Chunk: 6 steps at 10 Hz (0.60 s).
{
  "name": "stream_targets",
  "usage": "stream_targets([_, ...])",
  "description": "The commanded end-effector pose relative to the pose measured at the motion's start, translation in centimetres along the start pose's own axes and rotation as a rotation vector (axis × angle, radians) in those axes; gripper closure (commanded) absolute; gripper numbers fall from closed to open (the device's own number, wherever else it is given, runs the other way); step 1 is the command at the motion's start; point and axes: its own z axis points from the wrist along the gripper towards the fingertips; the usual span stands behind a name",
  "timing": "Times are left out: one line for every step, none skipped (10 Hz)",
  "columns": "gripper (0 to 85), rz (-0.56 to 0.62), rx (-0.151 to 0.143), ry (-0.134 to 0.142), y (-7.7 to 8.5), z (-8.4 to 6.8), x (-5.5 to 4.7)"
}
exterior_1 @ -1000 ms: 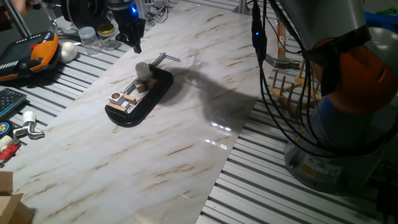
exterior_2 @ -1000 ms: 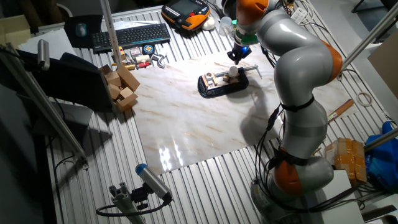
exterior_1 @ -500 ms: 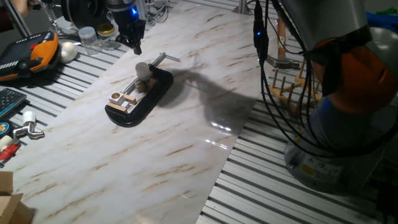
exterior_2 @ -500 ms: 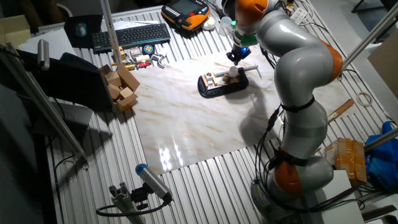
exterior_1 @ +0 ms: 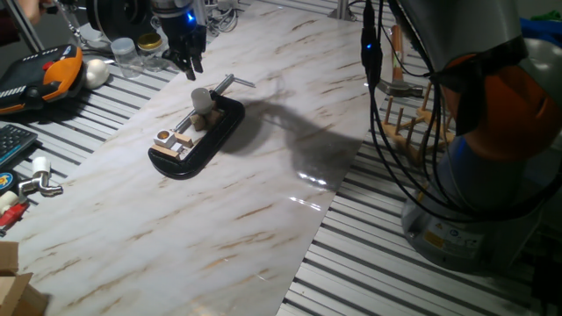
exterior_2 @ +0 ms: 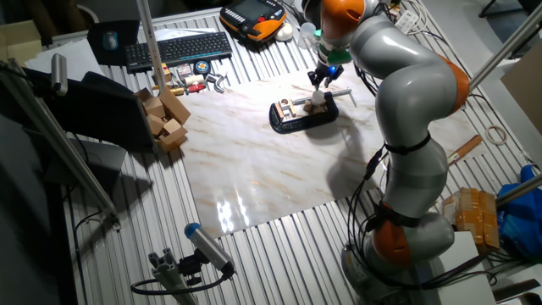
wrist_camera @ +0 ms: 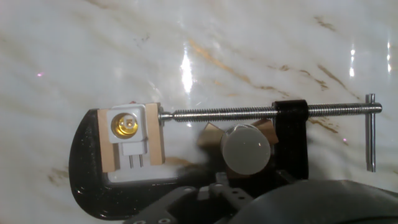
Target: Install the light bulb by rotating it
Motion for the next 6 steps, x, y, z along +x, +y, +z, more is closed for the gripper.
stream_targets([34.0, -0.002, -0.001, -0.003, -0.02, 0.09, 0.04])
stream_targets([34.0, -0.003, -0.004, -0.005, -0.08, 0.21, 0.07])
stream_targets([34.0, -0.006, -0.006, 0.000, -0.12, 0.31, 0.07])
stream_targets([34.0, -0.007, -0.011, 0.005, -0.16, 0.46, 0.10])
stream_targets([34.0, -0.007, -0.013, 0.012, -0.18, 0.62, 0.11])
stream_targets([34.0, -0.007, -0.016, 0.020, -0.19, 0.74, 0.13])
